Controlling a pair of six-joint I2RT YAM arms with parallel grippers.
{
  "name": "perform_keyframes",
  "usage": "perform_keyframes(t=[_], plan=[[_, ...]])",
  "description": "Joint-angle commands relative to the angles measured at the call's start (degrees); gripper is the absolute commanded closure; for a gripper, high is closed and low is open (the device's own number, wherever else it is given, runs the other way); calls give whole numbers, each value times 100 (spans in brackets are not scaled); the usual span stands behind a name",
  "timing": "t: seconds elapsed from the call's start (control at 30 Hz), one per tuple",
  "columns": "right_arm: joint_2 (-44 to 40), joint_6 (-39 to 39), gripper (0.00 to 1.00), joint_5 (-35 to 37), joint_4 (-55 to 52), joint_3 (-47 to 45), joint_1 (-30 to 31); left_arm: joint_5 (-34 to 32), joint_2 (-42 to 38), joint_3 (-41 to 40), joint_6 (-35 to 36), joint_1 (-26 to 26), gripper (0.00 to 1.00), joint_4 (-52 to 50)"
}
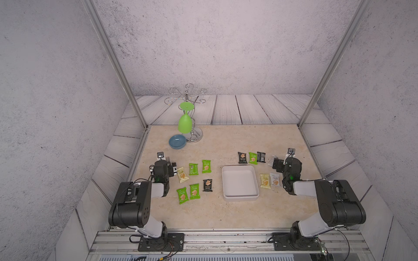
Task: Take the cookies out of the storage box
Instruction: Reset both arms
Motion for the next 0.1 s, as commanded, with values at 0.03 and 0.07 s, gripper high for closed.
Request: perform_keyframes(t=[0.03,0.07], plan=[[-33,-102,1,-220,-133,103,16,-248,-144,153,43,-58,2,141],[-59,-105,1,-228,-135,94,19,-244,-117,123,42,-55,2,185]])
